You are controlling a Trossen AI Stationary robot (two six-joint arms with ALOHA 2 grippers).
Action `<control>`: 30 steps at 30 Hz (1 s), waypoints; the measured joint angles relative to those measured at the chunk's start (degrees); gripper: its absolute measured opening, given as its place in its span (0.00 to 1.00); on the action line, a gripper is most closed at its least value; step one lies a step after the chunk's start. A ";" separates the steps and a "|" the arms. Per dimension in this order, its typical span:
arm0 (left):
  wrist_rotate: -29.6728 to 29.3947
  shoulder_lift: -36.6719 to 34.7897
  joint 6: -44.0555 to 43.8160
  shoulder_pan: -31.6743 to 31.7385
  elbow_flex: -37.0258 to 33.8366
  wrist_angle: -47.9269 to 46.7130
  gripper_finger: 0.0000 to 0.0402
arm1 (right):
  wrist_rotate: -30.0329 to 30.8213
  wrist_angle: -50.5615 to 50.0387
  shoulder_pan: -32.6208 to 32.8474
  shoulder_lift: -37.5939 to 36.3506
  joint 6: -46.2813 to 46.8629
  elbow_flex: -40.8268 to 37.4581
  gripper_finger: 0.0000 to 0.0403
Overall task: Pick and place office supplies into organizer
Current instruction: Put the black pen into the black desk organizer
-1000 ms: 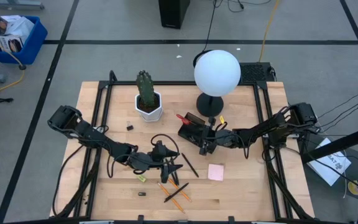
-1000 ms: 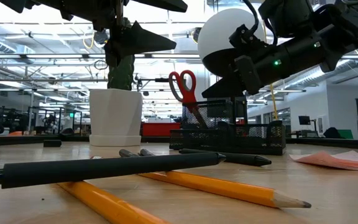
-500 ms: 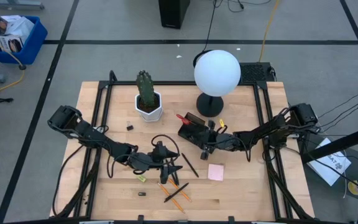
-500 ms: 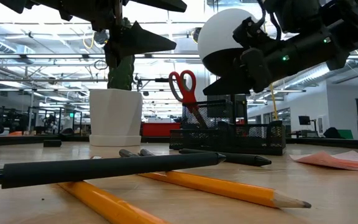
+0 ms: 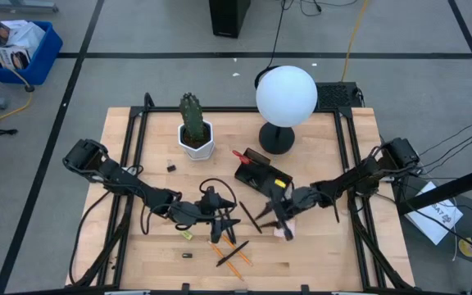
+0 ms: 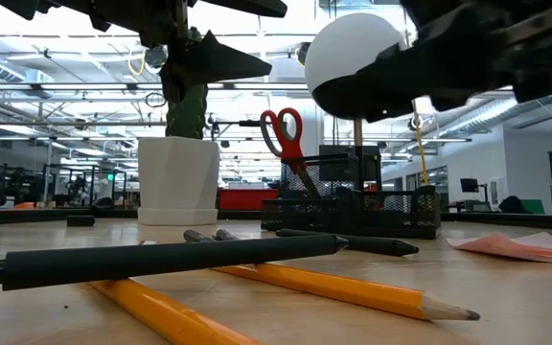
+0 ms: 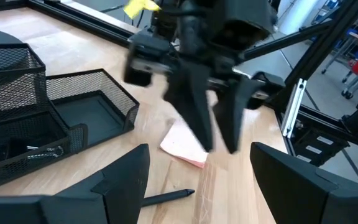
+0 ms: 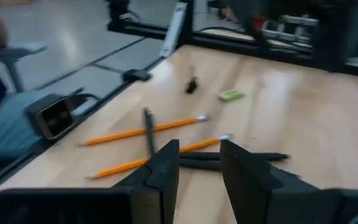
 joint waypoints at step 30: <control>1.11 0.00 -0.08 -0.11 0.00 0.04 0.71 | 0.11 0.42 5.04 22.13 -6.01 13.09 0.28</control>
